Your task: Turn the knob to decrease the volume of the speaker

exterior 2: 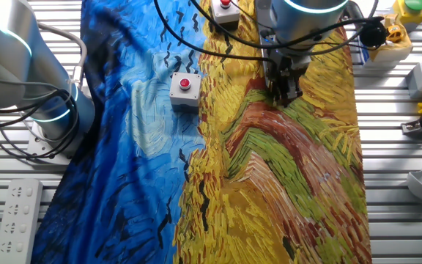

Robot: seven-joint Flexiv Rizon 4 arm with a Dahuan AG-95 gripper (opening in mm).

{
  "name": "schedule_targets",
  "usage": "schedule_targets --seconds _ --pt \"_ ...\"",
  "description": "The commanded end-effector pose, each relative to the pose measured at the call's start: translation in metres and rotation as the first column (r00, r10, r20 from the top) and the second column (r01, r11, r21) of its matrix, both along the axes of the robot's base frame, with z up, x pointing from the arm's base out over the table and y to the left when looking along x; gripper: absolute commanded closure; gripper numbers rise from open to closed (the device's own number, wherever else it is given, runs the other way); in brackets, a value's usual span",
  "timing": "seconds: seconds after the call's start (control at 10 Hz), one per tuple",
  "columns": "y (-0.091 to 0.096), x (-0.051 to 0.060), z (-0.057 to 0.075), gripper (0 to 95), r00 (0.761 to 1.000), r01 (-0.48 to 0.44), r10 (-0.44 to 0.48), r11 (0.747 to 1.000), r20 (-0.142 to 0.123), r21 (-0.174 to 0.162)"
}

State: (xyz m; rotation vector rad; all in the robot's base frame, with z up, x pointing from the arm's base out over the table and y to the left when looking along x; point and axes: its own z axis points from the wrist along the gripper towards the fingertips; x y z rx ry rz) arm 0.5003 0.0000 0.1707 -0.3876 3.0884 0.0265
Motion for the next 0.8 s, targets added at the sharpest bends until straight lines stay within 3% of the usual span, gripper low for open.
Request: schedule_targets --seconds 0.1,0.5,0.8 --pt "0.0 0.0 0.0 95.0 0.999 -0.048 0.048 0.999 0.006 -0.009" --pt "0.0 0.008 0.002 95.0 0.999 -0.047 0.047 0.999 0.003 0.01" --pt "0.014 0.02 -0.002 95.0 0.999 -0.032 0.032 0.999 0.002 0.006"
